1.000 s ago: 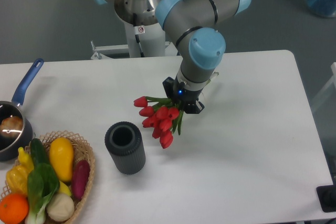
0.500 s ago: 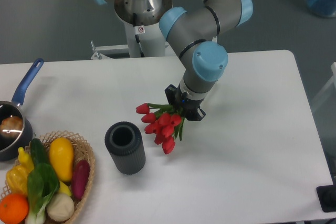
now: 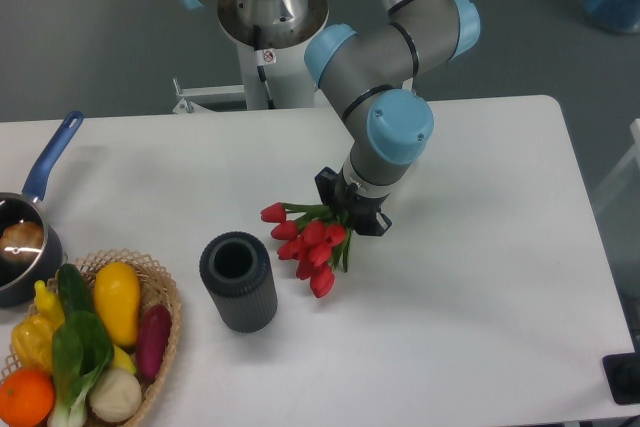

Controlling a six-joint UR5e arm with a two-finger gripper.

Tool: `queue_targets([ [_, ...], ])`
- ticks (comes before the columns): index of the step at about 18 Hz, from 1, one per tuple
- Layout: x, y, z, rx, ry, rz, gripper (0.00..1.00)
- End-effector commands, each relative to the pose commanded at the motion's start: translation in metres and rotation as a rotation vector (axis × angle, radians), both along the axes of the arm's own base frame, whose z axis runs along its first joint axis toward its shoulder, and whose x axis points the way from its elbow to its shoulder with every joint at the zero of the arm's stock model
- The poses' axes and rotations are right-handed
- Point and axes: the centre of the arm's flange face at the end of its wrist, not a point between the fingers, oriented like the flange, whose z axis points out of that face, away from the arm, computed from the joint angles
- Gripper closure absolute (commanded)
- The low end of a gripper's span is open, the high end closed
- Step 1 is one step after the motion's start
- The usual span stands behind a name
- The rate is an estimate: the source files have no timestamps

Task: Place the flowers on the table
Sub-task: 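Lower the tulips onto the table beside the vase, then open the gripper and raise it away from the tulips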

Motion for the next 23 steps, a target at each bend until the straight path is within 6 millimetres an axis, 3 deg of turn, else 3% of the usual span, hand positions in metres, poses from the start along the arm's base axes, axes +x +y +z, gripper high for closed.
queue_targets([
  [5,0.006,0.003,-0.013,-0.014,-0.02,-0.011,0.69],
  [10,0.007,0.002,-0.012,-0.016,-0.02,-0.012,0.68],
  [16,0.005,0.001,-0.012,-0.016,-0.02,-0.011,0.5],
  [21,0.004,-0.001,-0.009,-0.012,-0.015,-0.006,0.46],
  [22,0.003,-0.002,-0.005,-0.008,-0.009,-0.003,0.39],
  [23,0.0,-0.003,0.002,0.002,0.001,0.0,0.26],
])
